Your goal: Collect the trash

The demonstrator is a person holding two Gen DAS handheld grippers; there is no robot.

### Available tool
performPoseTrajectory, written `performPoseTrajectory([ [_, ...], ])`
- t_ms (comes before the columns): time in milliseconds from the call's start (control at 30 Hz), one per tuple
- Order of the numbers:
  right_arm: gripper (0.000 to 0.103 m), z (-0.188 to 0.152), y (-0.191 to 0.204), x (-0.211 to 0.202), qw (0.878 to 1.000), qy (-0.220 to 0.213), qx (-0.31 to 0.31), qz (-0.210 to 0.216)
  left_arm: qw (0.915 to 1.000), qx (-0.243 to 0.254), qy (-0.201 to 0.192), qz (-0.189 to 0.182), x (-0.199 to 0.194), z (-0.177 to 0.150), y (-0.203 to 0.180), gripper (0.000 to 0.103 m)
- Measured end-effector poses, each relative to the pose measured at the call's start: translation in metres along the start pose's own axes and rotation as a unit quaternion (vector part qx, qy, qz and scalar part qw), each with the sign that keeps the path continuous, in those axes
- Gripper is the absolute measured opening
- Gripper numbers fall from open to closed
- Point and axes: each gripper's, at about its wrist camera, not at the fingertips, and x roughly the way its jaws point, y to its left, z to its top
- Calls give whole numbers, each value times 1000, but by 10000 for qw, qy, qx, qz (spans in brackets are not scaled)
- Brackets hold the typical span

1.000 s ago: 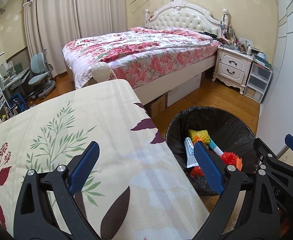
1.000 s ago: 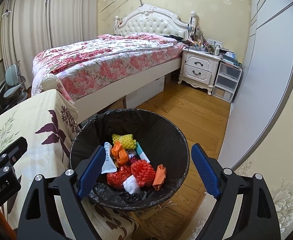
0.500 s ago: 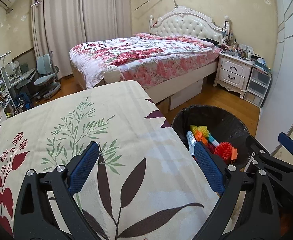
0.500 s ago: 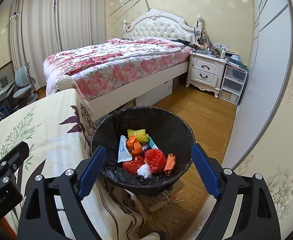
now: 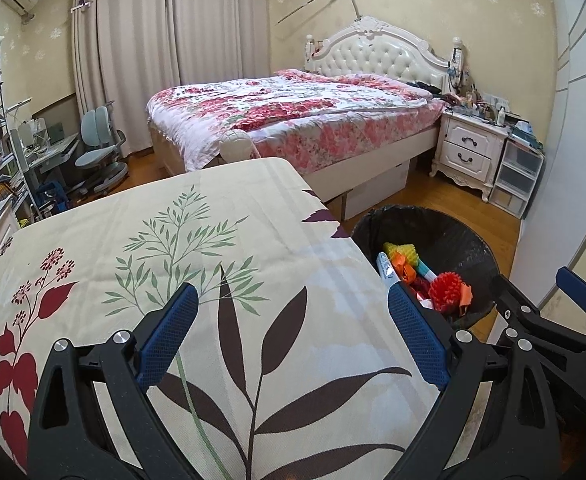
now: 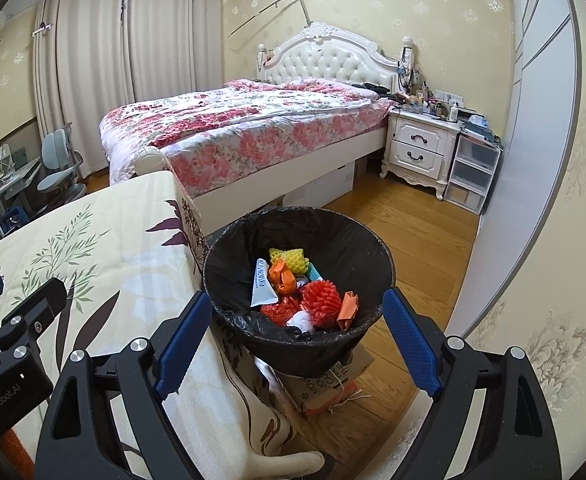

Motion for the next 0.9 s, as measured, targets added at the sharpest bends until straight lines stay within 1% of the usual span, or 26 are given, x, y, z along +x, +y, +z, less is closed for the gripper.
performPoseTrajectory([
  [467, 85, -1, 9, -11, 9999, -116, -93, 57, 9999, -66, -70, 52, -7, -2, 8, 93],
  [900, 85, 0, 10, -12, 9999, -125, -91, 59, 9999, -67, -77, 50, -9, -3, 10, 93],
])
